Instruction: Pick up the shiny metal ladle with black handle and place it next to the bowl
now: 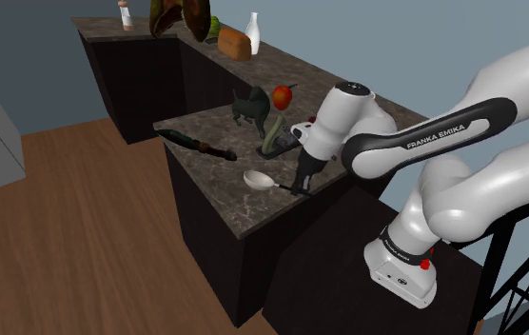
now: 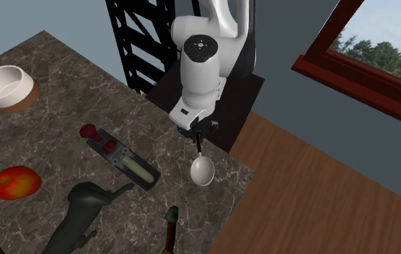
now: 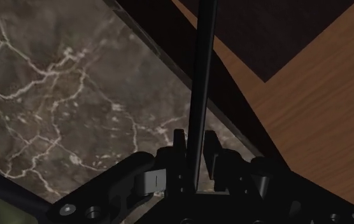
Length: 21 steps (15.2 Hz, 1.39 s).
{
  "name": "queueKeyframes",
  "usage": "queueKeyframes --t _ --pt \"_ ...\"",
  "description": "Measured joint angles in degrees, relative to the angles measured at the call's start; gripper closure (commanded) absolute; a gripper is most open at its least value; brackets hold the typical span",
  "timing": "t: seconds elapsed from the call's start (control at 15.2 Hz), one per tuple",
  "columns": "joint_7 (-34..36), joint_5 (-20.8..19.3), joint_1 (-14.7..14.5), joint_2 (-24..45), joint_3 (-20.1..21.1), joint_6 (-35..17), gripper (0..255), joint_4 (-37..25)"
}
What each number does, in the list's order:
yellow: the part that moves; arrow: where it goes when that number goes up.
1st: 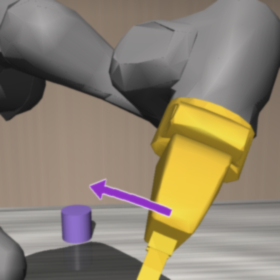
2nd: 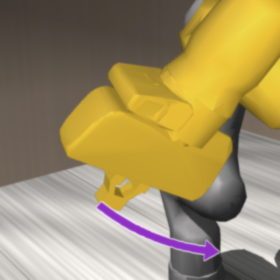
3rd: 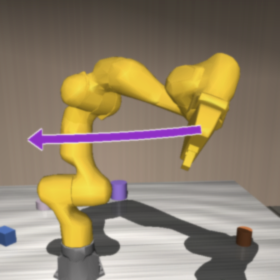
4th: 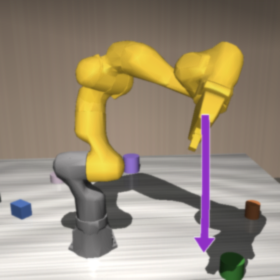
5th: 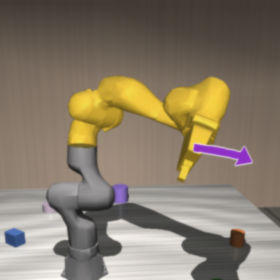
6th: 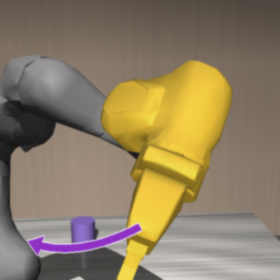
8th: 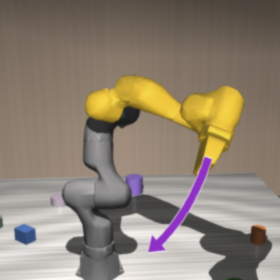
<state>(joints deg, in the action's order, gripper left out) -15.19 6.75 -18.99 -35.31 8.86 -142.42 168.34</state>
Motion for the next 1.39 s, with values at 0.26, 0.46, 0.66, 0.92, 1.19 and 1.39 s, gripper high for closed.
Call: queueKeyframes --t 0.26,0.46,0.66,0.92,1.19,1.39 --pt "0.0 -0.2 0.1 -2.8 -0.3 4.4 255 -1.5" --pt "0.2 -0.4 0.0 -4.7 -0.4 7.5 255 -2.9" --pt "0.1 -0.6 0.2 -6.2 -0.7 10.8 255 -4.6" --pt "0.0 -1.0 0.4 -7.6 -1.1 14.5 255 -6.8" --pt "0.1 -1.2 0.4 -8.9 -1.3 18.1 255 -9.1" --pt "0.1 -1.4 0.5 -9.6 -1.5 20.7 255 -11.1"
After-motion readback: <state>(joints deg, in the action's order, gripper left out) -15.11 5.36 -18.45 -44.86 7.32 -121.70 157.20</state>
